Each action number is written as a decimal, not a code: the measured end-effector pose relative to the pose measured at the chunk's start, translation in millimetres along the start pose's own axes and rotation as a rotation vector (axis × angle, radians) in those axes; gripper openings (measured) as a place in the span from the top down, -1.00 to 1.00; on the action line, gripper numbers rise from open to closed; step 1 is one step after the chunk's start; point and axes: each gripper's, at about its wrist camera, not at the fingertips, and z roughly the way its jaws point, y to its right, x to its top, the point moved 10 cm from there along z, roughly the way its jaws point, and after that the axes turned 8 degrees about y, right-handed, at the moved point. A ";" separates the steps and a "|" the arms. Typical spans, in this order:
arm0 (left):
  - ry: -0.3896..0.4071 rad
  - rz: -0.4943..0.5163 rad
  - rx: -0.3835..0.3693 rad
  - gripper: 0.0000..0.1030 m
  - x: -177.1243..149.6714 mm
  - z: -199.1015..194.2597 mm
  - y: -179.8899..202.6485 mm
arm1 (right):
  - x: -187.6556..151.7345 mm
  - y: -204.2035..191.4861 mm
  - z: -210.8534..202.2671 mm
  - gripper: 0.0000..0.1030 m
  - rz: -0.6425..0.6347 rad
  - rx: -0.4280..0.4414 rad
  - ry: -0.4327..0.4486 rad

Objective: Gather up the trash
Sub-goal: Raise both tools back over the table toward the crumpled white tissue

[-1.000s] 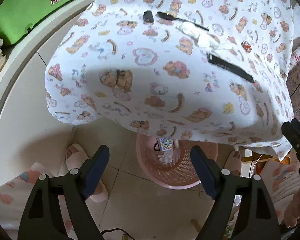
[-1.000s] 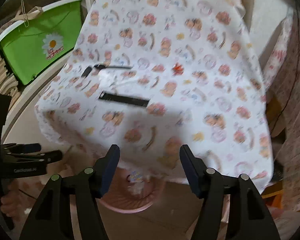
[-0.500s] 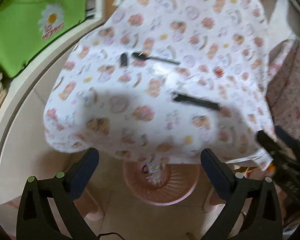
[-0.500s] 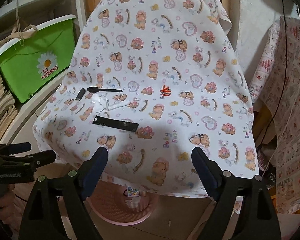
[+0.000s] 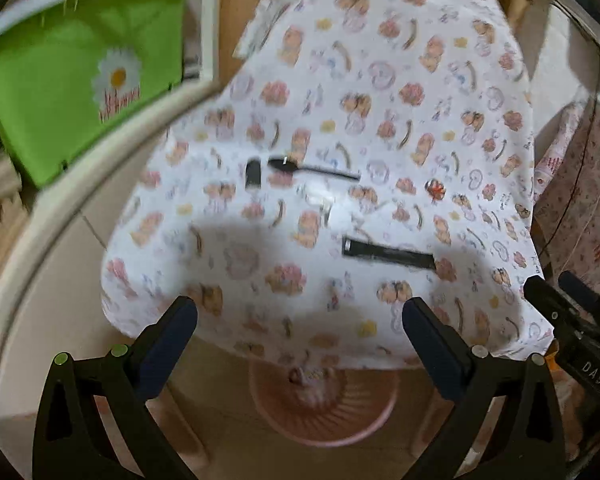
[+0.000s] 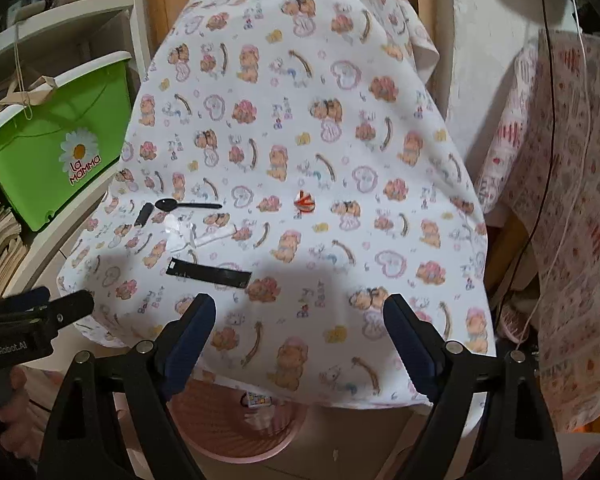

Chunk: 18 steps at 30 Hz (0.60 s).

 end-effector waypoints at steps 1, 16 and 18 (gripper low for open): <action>0.012 0.026 0.006 -0.97 4.7 -1.4 3.0 | 1.6 0.6 -0.3 -0.70 0.006 0.001 0.002; 0.100 0.117 -0.009 -0.78 95.5 -11.8 19.6 | 93.0 26.8 -9.9 -0.74 -0.018 -0.005 0.106; 0.091 0.096 -0.014 -0.76 99.4 -2.2 16.8 | 111.8 34.0 -10.4 -0.90 -0.019 -0.026 0.156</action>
